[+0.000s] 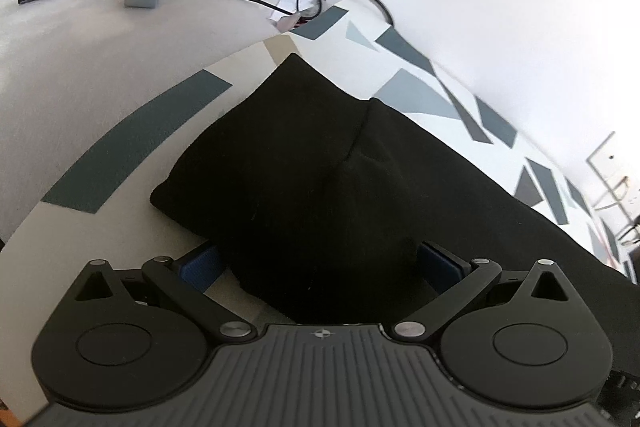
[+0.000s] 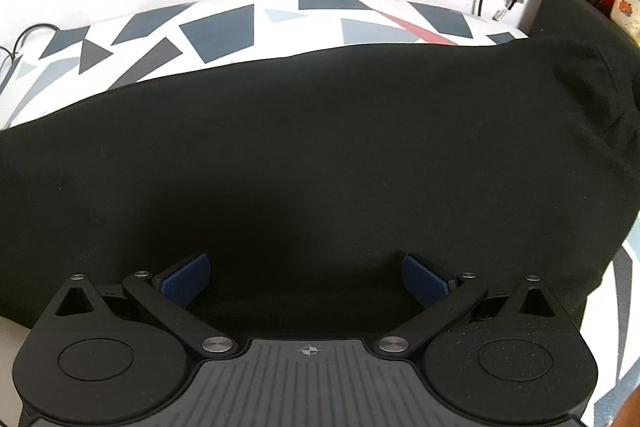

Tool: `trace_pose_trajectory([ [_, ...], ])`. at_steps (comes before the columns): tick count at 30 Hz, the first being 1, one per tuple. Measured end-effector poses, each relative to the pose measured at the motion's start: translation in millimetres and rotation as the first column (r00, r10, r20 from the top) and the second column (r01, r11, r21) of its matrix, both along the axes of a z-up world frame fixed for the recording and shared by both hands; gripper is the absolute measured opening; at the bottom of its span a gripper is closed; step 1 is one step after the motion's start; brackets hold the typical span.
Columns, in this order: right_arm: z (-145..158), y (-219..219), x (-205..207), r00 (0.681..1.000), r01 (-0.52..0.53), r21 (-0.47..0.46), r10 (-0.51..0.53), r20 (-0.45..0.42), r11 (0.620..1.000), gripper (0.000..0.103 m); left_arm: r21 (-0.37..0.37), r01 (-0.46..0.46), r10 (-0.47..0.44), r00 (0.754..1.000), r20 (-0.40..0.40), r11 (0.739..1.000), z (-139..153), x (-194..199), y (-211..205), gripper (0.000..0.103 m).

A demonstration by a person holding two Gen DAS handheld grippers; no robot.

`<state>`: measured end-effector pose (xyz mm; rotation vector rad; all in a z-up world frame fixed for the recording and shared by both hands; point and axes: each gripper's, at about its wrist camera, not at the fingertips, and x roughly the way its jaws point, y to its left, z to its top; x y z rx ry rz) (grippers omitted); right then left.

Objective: Fold clothes

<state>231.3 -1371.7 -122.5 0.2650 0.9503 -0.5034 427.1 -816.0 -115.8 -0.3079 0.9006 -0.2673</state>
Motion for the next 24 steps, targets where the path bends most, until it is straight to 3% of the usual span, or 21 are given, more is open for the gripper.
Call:
trace_pose_trajectory([
  [4,-1.7,-2.1,-2.3,1.000,-0.020,0.005,0.020,0.019,1.000,0.102,0.051,-0.032,0.035,0.998,-0.045,0.998,2.6,7.8,-9.9,0.103],
  [7,-1.8,-1.9,-3.5,0.999,-0.022,0.002,0.022,0.028,1.000,0.102,0.111,0.002,0.006,0.998,-0.067,0.994,4.4,14.3,-21.3,0.102],
  [8,-2.1,-1.0,-3.5,0.999,-0.021,0.000,0.021,0.030,1.000,0.102,0.114,0.034,-0.027,0.998,-0.061,0.993,6.3,14.0,-22.7,0.100],
  [9,-2.2,-0.5,-3.4,0.999,-0.020,-0.001,0.020,0.031,1.000,0.102,0.116,0.065,-0.058,0.997,-0.056,0.991,8.3,13.6,-23.8,0.089],
  [10,-2.2,-0.5,-3.1,0.999,-0.020,-0.001,0.020,0.030,1.000,0.102,0.102,0.071,-0.067,0.997,-0.042,0.992,11.4,9.9,-21.1,0.082],
  [12,-2.1,-0.5,-2.4,0.999,-0.021,-0.001,0.021,0.030,1.000,0.102,0.065,0.069,-0.066,0.997,-0.035,0.996,12.0,4.1,-12.7,0.078],
  [16,-2.2,-0.4,-1.2,0.999,-0.021,-0.001,0.021,0.029,1.000,0.102,-0.070,0.044,-0.047,0.998,-0.050,0.997,7.4,0.8,10.0,0.056],
  [17,-2.4,0.0,-1.2,0.999,-0.019,-0.003,0.019,0.030,1.000,0.102,-0.109,0.041,-0.048,0.997,-0.056,0.993,6.9,0.7,15.5,0.055],
  [20,-3.0,0.5,-0.7,0.999,-0.014,-0.007,0.015,0.035,1.000,0.102,-0.213,0.040,-0.058,0.995,-0.080,0.976,3.4,0.6,30.1,0.057],
  [24,-3.0,0.0,0.9,0.999,-0.010,-0.008,0.010,0.035,1.000,0.102,-0.328,0.084,-0.126,0.986,-0.108,0.941,-2.2,-8.4,39.4,0.073],
])
